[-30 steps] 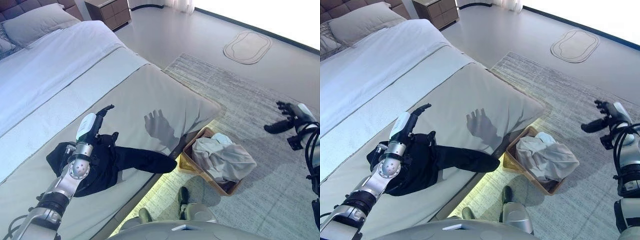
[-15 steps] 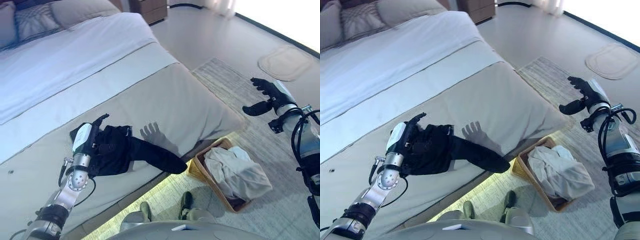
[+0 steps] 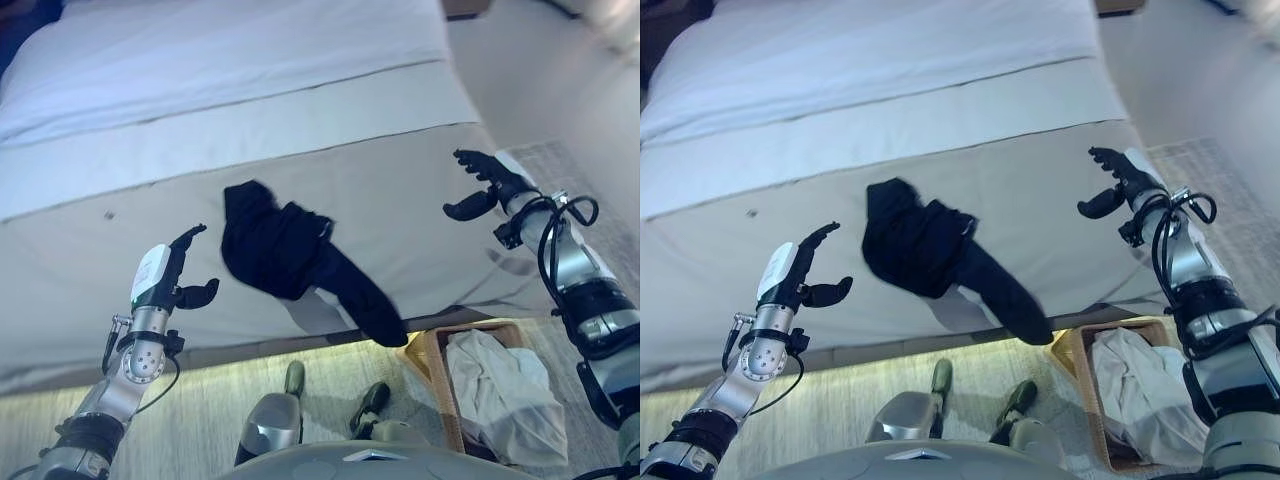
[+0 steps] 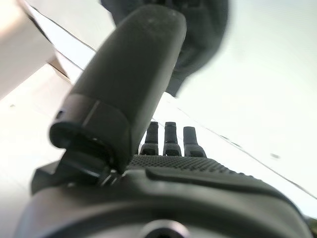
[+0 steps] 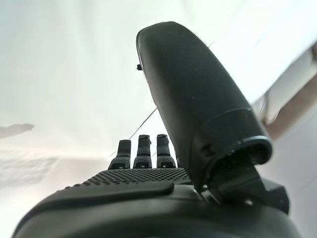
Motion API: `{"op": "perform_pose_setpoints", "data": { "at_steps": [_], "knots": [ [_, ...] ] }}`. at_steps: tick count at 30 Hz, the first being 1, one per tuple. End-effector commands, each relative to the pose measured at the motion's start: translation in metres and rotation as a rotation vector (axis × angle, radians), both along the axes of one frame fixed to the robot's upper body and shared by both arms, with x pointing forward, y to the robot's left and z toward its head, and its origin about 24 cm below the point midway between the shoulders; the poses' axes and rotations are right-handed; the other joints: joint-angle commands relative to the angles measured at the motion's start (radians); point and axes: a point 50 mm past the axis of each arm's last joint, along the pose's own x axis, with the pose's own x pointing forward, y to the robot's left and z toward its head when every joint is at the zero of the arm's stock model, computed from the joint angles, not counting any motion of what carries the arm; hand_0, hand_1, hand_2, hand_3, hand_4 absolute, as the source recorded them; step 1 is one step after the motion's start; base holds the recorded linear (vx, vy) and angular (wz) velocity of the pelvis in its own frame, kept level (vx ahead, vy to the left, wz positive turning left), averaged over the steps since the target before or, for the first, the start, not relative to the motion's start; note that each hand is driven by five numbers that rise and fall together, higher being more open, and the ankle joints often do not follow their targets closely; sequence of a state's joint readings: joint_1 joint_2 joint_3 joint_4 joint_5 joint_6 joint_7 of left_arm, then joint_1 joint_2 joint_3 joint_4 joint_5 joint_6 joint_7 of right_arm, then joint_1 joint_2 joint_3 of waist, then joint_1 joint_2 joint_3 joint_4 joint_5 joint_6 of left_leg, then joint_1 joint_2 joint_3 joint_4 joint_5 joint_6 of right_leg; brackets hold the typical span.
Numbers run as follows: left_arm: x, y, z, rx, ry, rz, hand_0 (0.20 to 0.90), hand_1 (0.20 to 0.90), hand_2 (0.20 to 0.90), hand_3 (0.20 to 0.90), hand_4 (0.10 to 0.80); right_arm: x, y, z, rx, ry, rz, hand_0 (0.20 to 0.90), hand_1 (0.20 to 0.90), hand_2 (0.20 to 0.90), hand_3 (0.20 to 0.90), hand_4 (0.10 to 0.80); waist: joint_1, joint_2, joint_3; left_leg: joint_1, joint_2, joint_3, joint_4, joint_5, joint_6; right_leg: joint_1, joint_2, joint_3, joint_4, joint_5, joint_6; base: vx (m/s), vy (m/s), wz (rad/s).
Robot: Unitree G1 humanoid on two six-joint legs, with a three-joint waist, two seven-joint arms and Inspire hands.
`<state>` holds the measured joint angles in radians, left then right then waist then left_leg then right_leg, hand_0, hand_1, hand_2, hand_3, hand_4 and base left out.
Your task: Pick up the clothes from the bed and place them into the basket
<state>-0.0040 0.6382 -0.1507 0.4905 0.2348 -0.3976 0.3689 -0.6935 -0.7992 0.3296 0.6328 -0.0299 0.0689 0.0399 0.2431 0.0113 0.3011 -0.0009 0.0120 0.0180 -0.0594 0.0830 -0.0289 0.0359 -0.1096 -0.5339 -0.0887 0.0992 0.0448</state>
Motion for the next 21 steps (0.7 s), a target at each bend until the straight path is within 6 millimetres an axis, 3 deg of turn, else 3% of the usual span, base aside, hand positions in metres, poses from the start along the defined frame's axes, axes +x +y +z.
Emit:
{"op": "perform_pose_setpoints", "data": {
  "at_steps": [1,10,17,21],
  "knots": [
    [0.013,0.005,0.049,0.023,-0.233,-0.058,0.9,0.9,0.9,0.9,0.8,0.017,0.026,0.074,-0.078,-0.253,0.08,0.9,0.9,0.9,0.9,0.8,0.044,-0.012,-0.004,-0.056,-0.025,-0.023,0.079,-0.08,0.002,-0.027,-0.052,0.117,0.228,-0.178,0.009,0.034,0.019,0.55],
    [0.016,-0.004,0.055,0.032,-0.249,-0.137,0.9,0.9,0.9,0.9,0.8,0.022,0.039,0.069,-0.084,-0.236,0.073,0.9,0.9,0.9,0.9,0.8,0.079,-0.011,0.062,-0.126,-0.075,-0.152,0.137,-0.08,0.024,-0.068,-0.029,0.172,0.279,-0.205,-0.017,0.053,0.0,0.66],
    [0.022,-0.011,0.061,0.02,-0.277,-0.161,0.9,0.9,0.9,0.9,0.8,0.031,0.049,0.07,-0.086,-0.203,0.074,0.9,0.9,0.9,0.9,0.8,0.121,-0.007,0.098,-0.146,-0.087,-0.189,0.163,-0.081,0.028,-0.077,-0.039,0.139,0.331,-0.227,-0.024,0.058,0.021,0.24],
    [0.027,-0.015,0.07,0.023,-0.306,-0.185,0.9,0.9,0.9,0.9,0.8,0.037,0.051,0.083,-0.117,-0.207,0.055,0.9,0.9,0.9,0.9,0.8,0.15,0.0,0.139,-0.196,-0.088,-0.197,0.205,-0.08,0.029,-0.118,-0.059,0.106,0.397,-0.244,-0.033,-0.025,0.005,0.18]
  ]
}}
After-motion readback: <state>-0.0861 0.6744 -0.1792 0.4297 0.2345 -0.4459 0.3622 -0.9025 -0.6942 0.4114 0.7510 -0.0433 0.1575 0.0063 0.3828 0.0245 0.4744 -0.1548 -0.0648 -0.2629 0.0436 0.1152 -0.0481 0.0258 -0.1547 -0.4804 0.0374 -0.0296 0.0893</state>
